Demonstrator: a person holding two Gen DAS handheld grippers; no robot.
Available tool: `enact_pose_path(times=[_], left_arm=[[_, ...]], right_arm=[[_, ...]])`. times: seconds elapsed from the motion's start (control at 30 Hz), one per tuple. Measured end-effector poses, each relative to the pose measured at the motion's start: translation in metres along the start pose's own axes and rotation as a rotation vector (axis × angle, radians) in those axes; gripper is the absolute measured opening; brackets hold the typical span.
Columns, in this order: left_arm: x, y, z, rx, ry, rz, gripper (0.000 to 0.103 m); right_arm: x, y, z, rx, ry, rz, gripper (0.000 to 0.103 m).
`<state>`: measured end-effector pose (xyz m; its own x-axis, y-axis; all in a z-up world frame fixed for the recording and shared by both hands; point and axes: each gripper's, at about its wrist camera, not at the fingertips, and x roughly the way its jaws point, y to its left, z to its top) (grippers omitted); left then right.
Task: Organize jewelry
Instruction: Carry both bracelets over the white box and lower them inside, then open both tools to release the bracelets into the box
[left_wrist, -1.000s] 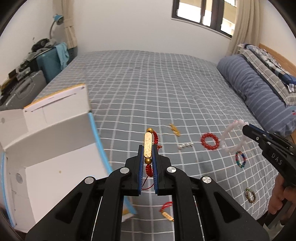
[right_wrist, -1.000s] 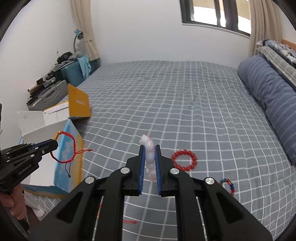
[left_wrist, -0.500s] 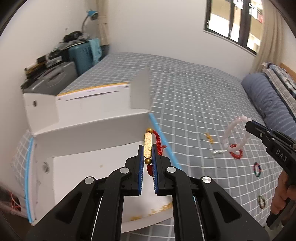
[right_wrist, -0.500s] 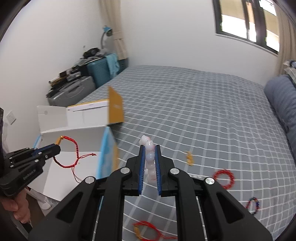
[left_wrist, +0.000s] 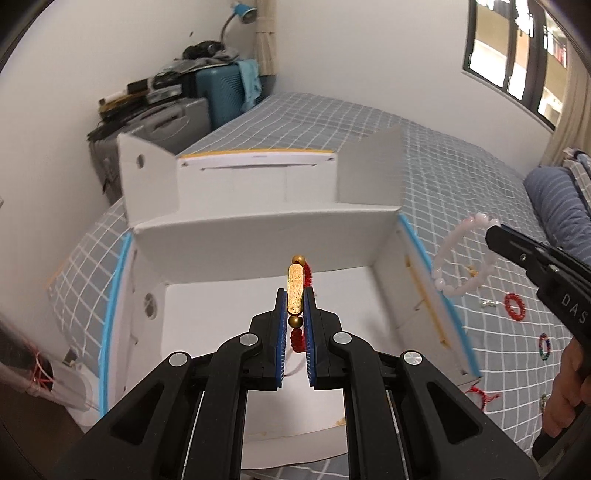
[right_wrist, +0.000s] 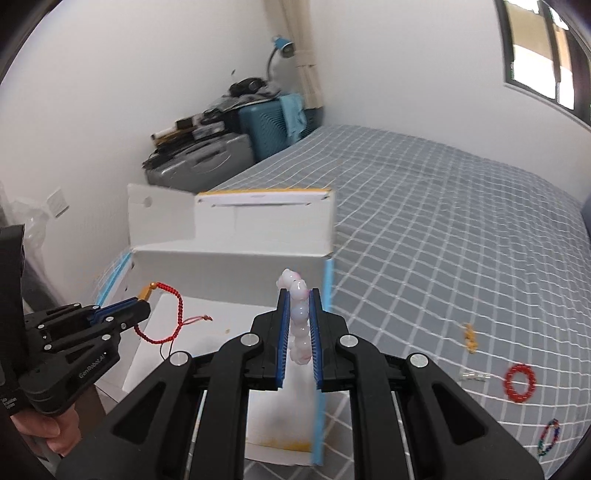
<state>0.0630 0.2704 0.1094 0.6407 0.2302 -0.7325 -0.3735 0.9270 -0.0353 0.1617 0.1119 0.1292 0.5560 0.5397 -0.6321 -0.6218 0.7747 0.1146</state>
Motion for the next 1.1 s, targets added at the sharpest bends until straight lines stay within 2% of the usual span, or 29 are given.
enact_pose_path(times=[0.2, 0.5, 0.73, 1.0, 1.03, 1.07, 1.1], left_arm=[[0.015, 0.024, -0.014, -0.034, 0.041, 0.020, 0.008], [0.044, 0.046, -0.037, -0.071, 0.109, 0.038, 0.008], [0.066, 0.052, -0.050, -0.083, 0.165, 0.048, 0.008], [0.067, 0.055, -0.050, -0.091, 0.167, 0.051, 0.010], [0.066, 0.055, -0.050, -0.093, 0.166, 0.053, 0.011], [0.063, 0.055, -0.049, -0.091, 0.165, 0.055, 0.012], [0.061, 0.055, -0.048, -0.091, 0.159, 0.054, 0.020]], right_arm=[[0.043, 0.027, -0.012, -0.018, 0.075, 0.030, 0.010], [0.089, 0.034, -0.043, -0.012, 0.181, 0.024, 0.010], [0.100, 0.037, -0.054, -0.022, 0.208, 0.013, 0.010], [0.099, 0.037, -0.053, -0.024, 0.212, 0.008, 0.012], [0.098, 0.037, -0.052, -0.024, 0.211, 0.009, 0.017], [0.096, 0.037, -0.052, -0.024, 0.206, 0.010, 0.026], [0.095, 0.037, -0.052, -0.025, 0.200, 0.012, 0.030]])
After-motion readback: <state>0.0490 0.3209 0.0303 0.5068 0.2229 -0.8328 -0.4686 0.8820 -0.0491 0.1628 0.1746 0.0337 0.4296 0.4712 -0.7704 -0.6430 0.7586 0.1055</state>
